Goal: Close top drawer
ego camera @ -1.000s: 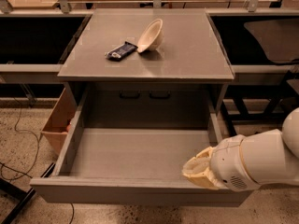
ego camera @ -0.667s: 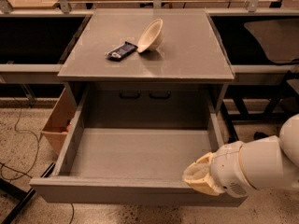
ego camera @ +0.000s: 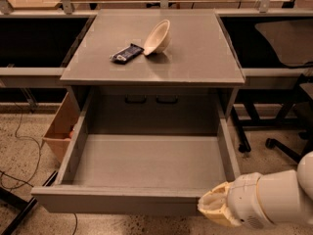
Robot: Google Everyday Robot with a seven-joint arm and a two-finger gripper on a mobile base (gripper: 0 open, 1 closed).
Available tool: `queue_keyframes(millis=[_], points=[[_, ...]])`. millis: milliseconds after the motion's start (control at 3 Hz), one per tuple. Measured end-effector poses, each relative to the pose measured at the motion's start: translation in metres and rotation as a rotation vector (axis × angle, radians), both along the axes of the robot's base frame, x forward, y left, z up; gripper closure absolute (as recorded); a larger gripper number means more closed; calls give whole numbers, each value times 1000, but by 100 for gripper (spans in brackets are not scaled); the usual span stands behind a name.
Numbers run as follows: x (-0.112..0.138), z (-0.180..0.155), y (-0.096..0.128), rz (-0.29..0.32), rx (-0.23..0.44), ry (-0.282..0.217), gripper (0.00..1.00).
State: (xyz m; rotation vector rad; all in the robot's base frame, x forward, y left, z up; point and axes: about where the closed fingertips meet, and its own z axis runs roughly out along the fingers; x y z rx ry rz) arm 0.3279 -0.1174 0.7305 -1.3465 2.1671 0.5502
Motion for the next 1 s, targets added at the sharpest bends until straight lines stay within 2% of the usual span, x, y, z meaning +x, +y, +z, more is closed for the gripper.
queue_keyframes(millis=[333,667,1000], points=[[7,-43,5,-30,33,13,100],[17,-68,8,-48,45,23,100],[39,-78,7,-78,52,1,90]])
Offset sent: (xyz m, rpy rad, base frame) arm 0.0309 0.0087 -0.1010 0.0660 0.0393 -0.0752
